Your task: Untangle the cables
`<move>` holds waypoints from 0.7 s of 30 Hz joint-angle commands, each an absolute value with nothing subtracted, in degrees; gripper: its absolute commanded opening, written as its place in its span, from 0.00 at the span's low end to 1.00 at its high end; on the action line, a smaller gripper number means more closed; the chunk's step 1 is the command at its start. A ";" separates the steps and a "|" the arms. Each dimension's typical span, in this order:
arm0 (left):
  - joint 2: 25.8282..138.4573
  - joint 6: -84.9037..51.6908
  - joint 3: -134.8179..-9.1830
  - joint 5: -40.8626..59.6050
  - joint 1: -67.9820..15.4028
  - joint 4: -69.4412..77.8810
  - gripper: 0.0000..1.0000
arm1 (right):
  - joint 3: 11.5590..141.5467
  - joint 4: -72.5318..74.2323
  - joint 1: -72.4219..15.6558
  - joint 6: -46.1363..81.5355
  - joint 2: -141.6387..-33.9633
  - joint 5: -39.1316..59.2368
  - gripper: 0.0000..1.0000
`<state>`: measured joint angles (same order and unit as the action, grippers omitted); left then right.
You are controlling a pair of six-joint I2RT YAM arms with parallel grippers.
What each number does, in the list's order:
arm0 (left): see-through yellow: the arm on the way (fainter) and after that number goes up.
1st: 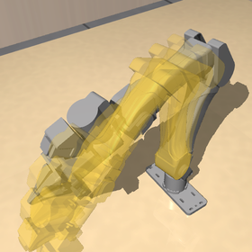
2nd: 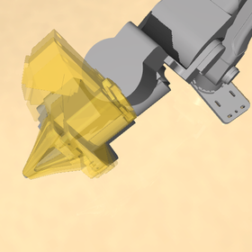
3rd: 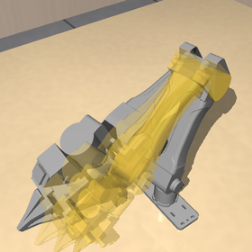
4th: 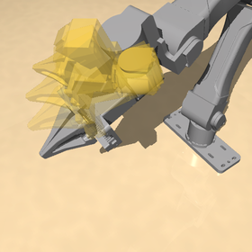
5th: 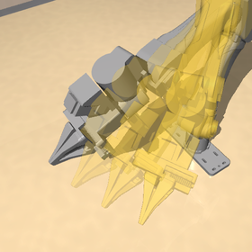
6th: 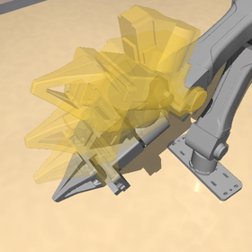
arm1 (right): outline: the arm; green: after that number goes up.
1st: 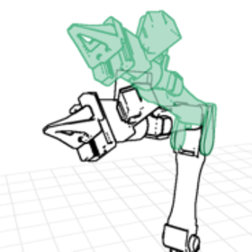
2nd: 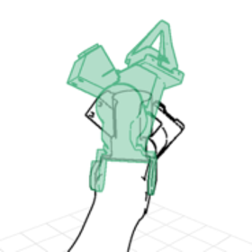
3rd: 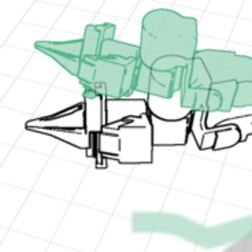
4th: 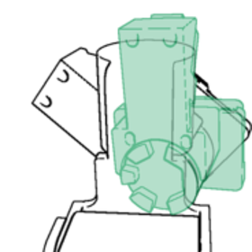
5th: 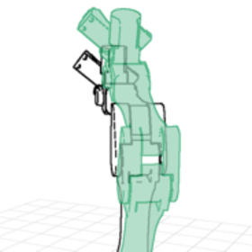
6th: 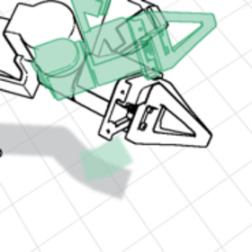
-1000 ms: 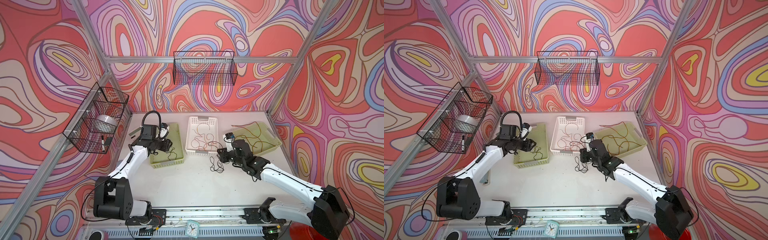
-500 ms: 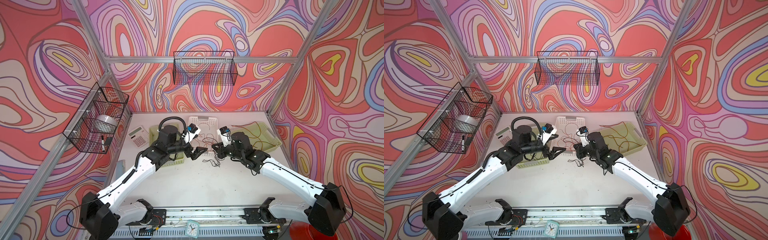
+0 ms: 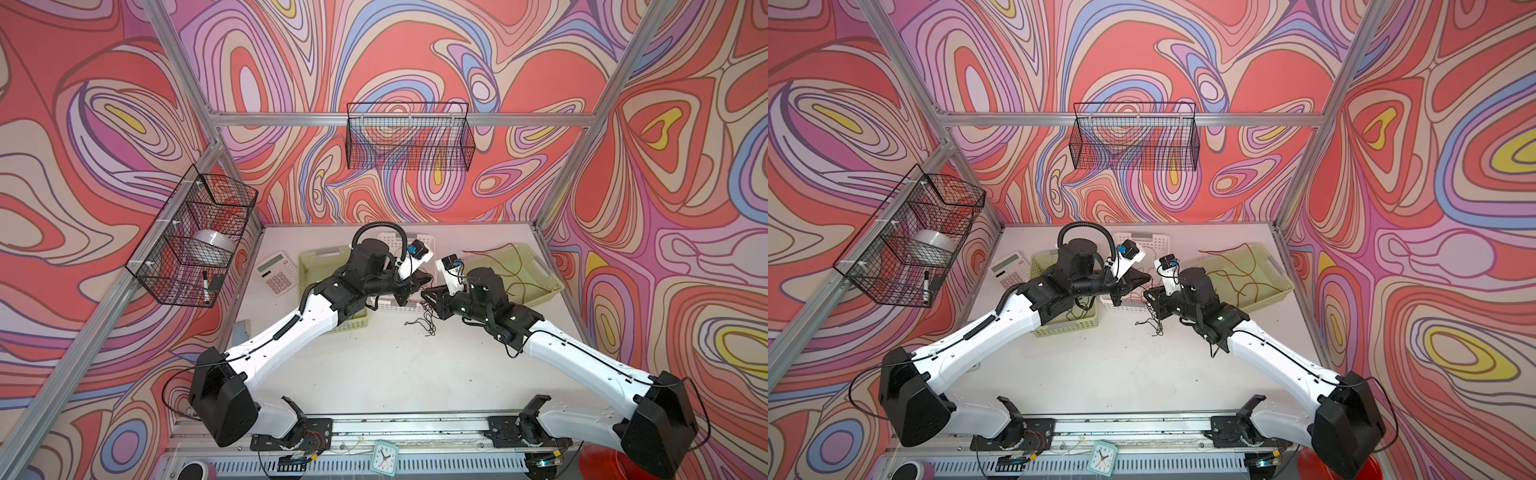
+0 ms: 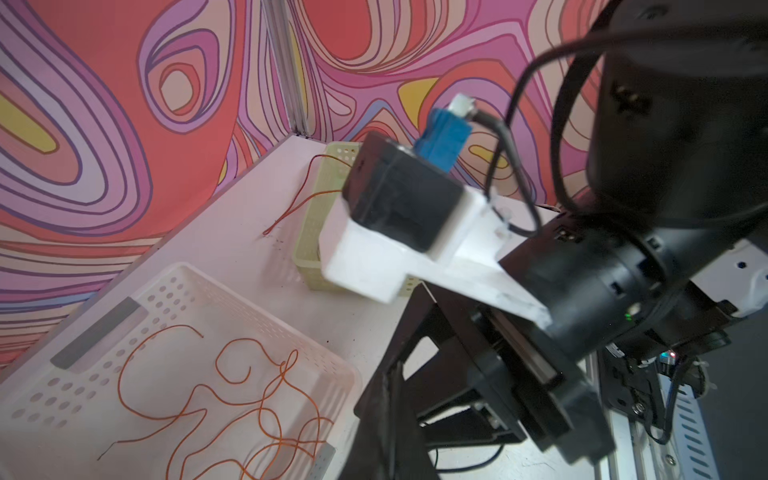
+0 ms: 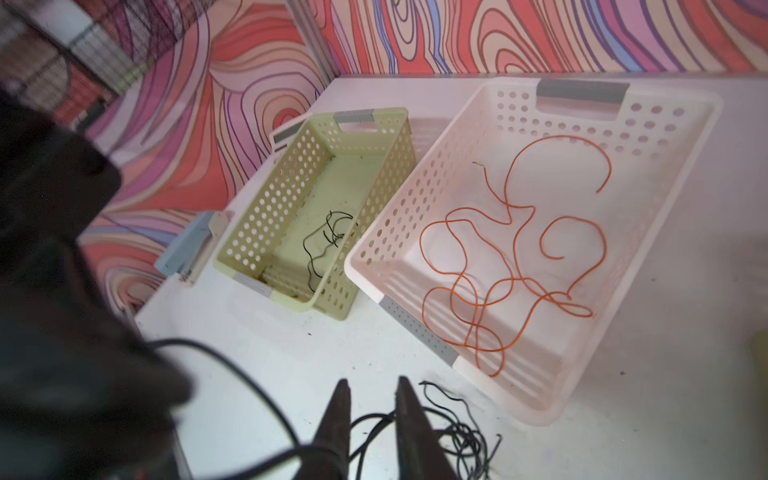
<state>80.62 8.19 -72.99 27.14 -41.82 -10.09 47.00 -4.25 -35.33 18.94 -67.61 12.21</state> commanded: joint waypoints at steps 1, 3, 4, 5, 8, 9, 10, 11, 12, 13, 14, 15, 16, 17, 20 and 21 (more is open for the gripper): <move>77.88 10.86 -78.27 25.58 -43.44 -18.51 0.00 | 43.55 6.34 -35.30 26.21 -65.96 8.57 0.32; 77.61 10.56 -80.85 25.36 -43.68 -21.65 0.00 | 41.70 11.34 -35.28 29.27 -65.79 7.92 0.35; 77.54 10.31 -81.97 25.54 -43.77 -22.94 0.00 | 41.19 13.22 -35.29 30.63 -65.99 7.58 0.36; 77.52 9.86 -82.82 25.89 -43.84 -23.68 0.00 | 41.16 14.28 -35.30 31.59 -66.50 7.36 0.36; 77.53 8.84 -85.27 27.12 -44.19 -24.87 0.00 | 42.61 15.12 -35.31 34.32 -70.10 8.03 0.34; 77.65 8.64 -86.44 27.39 -44.23 -25.12 0.00 | 43.13 14.48 -35.25 35.18 -71.68 8.32 0.32; 77.78 8.53 -87.92 27.38 -44.38 -25.52 0.00 | 43.23 14.09 -35.28 36.20 -73.10 8.26 0.28; 78.02 8.26 -89.21 27.40 -44.38 -25.69 0.00 | 42.95 14.13 -35.26 36.89 -74.28 7.90 0.25; 78.21 8.19 -90.93 27.67 -44.42 -25.90 0.00 | 42.07 15.32 -35.25 37.55 -75.32 7.82 0.23; 78.61 8.19 -92.94 27.88 -44.46 -26.30 0.00 | 40.96 17.70 -35.32 38.07 -76.22 8.57 0.22; 79.02 8.16 -94.65 28.07 -44.47 -26.72 0.00 | 40.17 19.74 -35.25 38.44 -76.88 9.58 0.22; 79.56 8.42 -96.82 28.17 -44.47 -27.40 0.00 | 39.66 21.97 -35.29 39.19 -77.86 10.77 0.22; 80.13 8.82 -98.89 28.20 -44.47 -28.22 0.00 | 39.43 23.52 -35.33 39.59 -78.99 12.40 0.22; 80.69 9.13 -100.34 27.96 -44.47 -28.78 0.00 | 39.46 24.32 -35.45 39.92 -79.90 13.89 0.22; 82.35 10.53 -105.50 27.33 -44.47 -30.92 0.00 | 39.51 24.57 -36.96 40.54 -82.83 15.15 0.20; 82.97 10.88 -107.67 27.18 -44.47 -32.01 0.00 | 39.26 24.20 -37.40 41.10 -83.89 14.67 0.16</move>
<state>82.00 9.21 -103.07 26.55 -44.12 -29.26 40.45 22.79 -36.14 38.94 -81.56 12.91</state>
